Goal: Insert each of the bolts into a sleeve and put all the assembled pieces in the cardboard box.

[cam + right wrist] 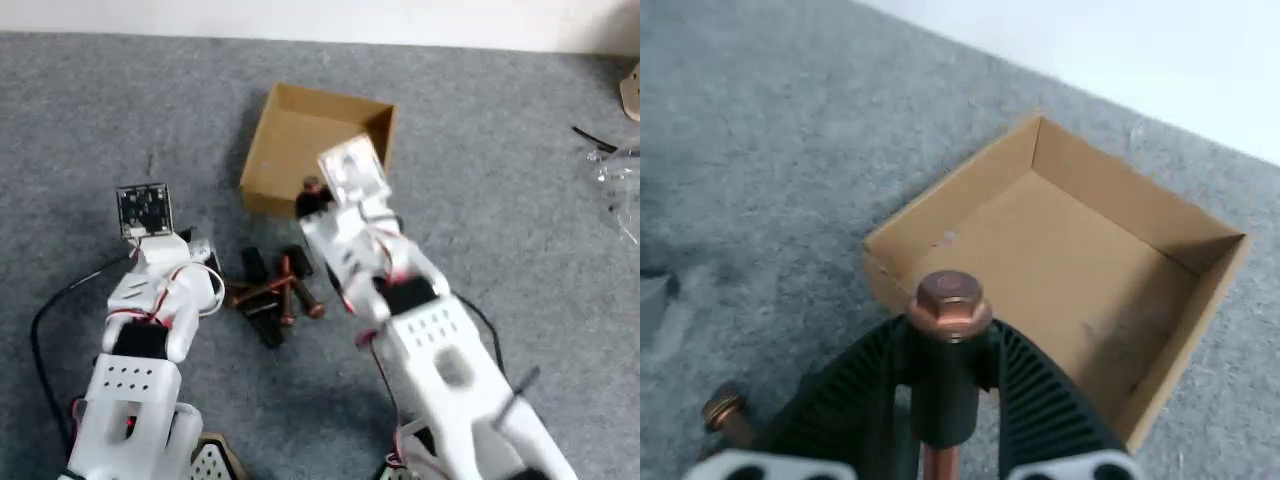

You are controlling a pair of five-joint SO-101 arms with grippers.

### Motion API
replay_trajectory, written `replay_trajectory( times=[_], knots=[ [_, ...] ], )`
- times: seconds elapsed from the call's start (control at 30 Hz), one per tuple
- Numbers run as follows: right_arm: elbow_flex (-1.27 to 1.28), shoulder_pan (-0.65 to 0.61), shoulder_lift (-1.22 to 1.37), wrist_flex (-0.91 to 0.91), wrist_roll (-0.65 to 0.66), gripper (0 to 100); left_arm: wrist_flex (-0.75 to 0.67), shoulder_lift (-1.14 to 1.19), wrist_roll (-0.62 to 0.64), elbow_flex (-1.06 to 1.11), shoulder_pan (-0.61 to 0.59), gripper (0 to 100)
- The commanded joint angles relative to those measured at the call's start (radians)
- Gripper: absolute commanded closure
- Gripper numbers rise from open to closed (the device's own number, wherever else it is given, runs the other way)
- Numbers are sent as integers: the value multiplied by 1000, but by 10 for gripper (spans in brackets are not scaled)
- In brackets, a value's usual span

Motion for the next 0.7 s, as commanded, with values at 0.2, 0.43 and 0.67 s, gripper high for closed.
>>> replay_trajectory(
  times=[0.2,0.43,0.67],
  knots=[
    [-378,104,317,-1,-9,995,-68,4,-26,-1,-12,995],
    [-559,193,492,1,-5,995,-69,4,-28,-2,-12,995],
    [-762,213,748,1,-5,995,-69,4,-28,-2,-12,995]
  ],
)
